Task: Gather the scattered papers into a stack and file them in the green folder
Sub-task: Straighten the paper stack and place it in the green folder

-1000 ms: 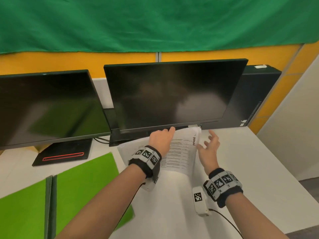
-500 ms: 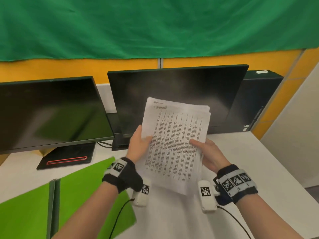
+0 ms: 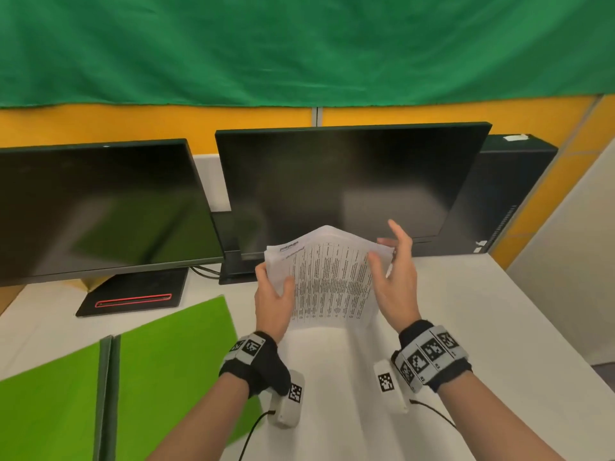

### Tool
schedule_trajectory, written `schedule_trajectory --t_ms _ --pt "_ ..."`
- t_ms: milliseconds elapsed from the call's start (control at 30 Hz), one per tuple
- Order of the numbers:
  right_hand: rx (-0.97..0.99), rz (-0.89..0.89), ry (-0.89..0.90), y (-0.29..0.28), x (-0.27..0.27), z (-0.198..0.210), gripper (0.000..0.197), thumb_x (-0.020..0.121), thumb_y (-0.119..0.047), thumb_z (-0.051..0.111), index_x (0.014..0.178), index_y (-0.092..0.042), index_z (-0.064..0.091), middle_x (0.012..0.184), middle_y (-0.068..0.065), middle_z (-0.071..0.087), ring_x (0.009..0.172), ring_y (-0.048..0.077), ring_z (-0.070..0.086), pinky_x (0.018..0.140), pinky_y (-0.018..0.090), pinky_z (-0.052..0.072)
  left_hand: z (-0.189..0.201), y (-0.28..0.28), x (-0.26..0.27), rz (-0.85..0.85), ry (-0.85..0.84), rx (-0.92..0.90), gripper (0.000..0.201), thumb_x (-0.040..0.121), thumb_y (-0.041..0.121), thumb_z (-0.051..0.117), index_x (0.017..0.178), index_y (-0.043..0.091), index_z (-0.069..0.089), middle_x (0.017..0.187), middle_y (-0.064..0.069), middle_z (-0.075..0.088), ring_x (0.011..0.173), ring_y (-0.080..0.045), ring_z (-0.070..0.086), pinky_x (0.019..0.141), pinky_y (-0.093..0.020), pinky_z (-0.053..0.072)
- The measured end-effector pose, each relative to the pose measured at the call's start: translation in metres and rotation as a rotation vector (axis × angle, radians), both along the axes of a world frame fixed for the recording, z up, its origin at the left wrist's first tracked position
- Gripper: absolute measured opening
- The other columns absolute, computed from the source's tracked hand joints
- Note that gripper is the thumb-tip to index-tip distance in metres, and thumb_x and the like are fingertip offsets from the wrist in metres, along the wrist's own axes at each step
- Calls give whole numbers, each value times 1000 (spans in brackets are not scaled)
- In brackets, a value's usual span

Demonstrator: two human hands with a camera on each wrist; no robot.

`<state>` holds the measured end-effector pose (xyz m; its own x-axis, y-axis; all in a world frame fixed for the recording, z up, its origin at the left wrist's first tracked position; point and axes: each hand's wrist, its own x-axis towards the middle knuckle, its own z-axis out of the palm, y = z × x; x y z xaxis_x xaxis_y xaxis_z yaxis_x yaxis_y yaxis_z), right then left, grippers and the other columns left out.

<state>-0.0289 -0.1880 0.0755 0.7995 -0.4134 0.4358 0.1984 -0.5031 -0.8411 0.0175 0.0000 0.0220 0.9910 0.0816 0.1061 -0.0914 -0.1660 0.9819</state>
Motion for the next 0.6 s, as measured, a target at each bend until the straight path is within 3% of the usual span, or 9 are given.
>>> schedule_trajectory --t_ms 33,100,200,300,433,533,600 --pt "-167 0 -19 0 1 4 54 95 -16 50 143 -32 31 126 -3 45 105 5 50 92 16 42 2 1 2 -8 0 1 30 93 15 54 119 22 39 102 5 62 86 -3 61 67 -7 45" --pt "-461 35 16 -1 2 8 58 95 -14 49 147 -32 30 141 6 34 102 14 55 88 25 50 6 2 5 -26 -3 -11 31 93 14 54 121 19 40 99 12 61 87 1 60 69 -8 45" --pt "-629 52 129 -5 4 8 61 92 -20 56 147 -28 31 153 13 19 118 22 55 91 37 53 6 3 7 -43 -5 -26 29 94 13 54 119 21 41 99 15 60 90 3 60 72 -12 46" --pt "-651 33 175 -5 7 9 62 92 -20 57 148 -23 30 155 14 13 127 23 50 94 35 50 6 3 9 -52 -9 -27 28 94 14 54 116 24 41 99 17 61 91 5 60 76 -16 48" --pt "-654 21 268 3 9 17 64 91 -8 53 148 -18 29 154 12 14 119 24 50 94 33 49 3 4 13 -67 -1 3 24 94 18 54 115 24 44 102 18 62 95 -1 62 84 -27 51" --pt "-580 94 188 4 11 15 69 86 4 53 147 -18 31 139 10 33 116 20 49 97 32 48 7 4 12 -80 14 16 21 98 18 47 116 29 43 100 26 56 92 10 55 76 -8 43" --pt "-264 45 104 -4 13 8 59 91 -9 56 144 -23 35 124 0 44 107 8 49 92 23 45 9 8 13 -74 34 -18 26 99 16 45 124 24 46 106 19 58 98 3 57 80 -6 43"
